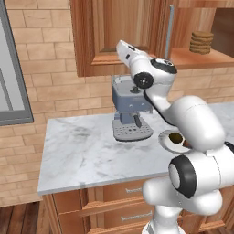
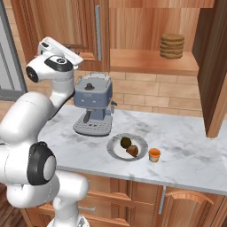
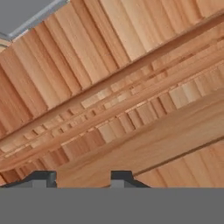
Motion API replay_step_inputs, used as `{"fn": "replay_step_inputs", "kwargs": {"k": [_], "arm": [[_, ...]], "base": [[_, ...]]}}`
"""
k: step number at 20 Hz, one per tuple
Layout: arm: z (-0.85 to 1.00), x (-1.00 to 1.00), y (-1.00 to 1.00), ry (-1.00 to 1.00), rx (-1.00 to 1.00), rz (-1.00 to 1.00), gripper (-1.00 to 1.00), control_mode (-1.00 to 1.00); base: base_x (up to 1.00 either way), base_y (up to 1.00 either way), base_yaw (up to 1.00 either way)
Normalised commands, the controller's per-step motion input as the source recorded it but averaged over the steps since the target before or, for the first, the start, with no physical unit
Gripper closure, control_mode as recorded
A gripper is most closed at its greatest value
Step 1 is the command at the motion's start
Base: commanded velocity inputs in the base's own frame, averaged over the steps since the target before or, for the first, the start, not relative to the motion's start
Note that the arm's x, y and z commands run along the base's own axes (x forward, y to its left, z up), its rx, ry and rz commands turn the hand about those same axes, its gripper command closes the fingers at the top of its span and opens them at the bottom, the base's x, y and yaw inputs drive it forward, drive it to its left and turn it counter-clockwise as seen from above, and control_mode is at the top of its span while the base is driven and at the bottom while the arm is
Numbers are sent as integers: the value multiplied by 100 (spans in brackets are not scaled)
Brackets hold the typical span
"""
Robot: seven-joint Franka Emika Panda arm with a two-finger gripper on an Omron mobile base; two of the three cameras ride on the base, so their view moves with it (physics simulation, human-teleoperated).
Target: Pick the avocado and bread from the counter and place them on the plate. Then pick the jam from the cabinet and place it next to the plate. Lastly close the cabinet door.
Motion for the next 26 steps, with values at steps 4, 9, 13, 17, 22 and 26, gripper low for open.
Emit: {"fn": "replay_step_inputs", "kwargs": {"k": [4,9,13,17,22,26], "arm": [[4,-47,3,-16,1,11,-100,-100],[33,-86,6,-14,0,0,-100,-100],[23,-98,-1,-7,2,0,-100,-100],[-5,-99,-45,-1,13,0,-100,-100],[-28,-79,-94,0,36,-5,-100,-100],[-9,-54,-94,0,38,0,-100,-100]], "base": [[0,0,0],[0,0,0],[0,0,0],[0,0,0],[0,0,0],[0,0,0]]}}
